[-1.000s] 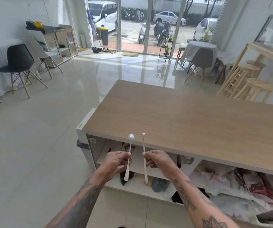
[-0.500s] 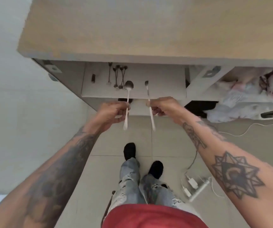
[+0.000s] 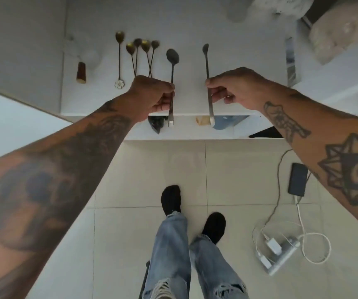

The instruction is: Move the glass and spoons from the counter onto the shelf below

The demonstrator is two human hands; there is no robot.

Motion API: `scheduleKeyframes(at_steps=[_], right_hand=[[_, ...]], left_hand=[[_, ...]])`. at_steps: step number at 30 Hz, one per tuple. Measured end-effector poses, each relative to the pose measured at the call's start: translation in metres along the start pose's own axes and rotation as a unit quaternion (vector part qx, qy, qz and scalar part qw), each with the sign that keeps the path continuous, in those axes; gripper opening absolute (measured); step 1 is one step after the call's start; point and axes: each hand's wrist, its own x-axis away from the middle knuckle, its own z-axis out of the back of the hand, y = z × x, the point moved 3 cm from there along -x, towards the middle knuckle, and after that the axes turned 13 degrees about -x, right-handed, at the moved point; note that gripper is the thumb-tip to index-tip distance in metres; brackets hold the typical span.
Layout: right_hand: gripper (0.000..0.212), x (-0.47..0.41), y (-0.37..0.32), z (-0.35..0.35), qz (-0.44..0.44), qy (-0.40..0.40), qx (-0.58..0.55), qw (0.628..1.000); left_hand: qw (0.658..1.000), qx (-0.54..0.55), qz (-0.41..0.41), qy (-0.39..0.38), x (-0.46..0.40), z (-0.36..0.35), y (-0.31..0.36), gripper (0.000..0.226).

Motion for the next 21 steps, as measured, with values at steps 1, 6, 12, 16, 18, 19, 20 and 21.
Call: scheduleKeyframes(at_steps=[1,6,12,16,18,19,20,21], right_hand=[[0.031,-0.008,-0.004,-0.002,0.000,0.007,0.012,1.000],[0.024,-0.040,-0.021,-0.024,-0.004,0.027,0.031,0.999],[0.014,-0.055,-0.028,-0.031,0.001,0.077,0.079,0.994],[0.021,-0.050,-0.027,-0.030,0.008,0.116,0.110,0.987],[0.021,-0.046,-0.025,-0.030,0.003,0.133,0.107,0.985],[0.021,-0.043,-0.024,-0.029,-0.001,0.142,0.106,0.984],[0.023,-0.038,-0.024,-0.028,-0.004,0.151,0.107,0.983],[0.026,-0.032,-0.022,-0.025,-0.005,0.156,0.110,0.982]], left_hand=[[1.000,-0.013,-0.002,0.010,-0.010,-0.001,0.005,0.009],[0.997,-0.067,-0.016,0.037,-0.041,-0.011,0.028,0.005],[0.989,-0.122,0.011,0.082,-0.055,-0.015,0.038,0.011],[0.969,-0.215,-0.025,0.123,-0.055,-0.012,0.038,0.033],[0.966,-0.227,-0.032,0.118,-0.051,-0.010,0.037,0.037],[0.965,-0.230,-0.042,0.120,-0.046,-0.009,0.037,0.035],[0.963,-0.236,-0.052,0.121,-0.040,-0.008,0.038,0.031],[0.958,-0.254,-0.062,0.120,-0.034,-0.007,0.038,0.029]])
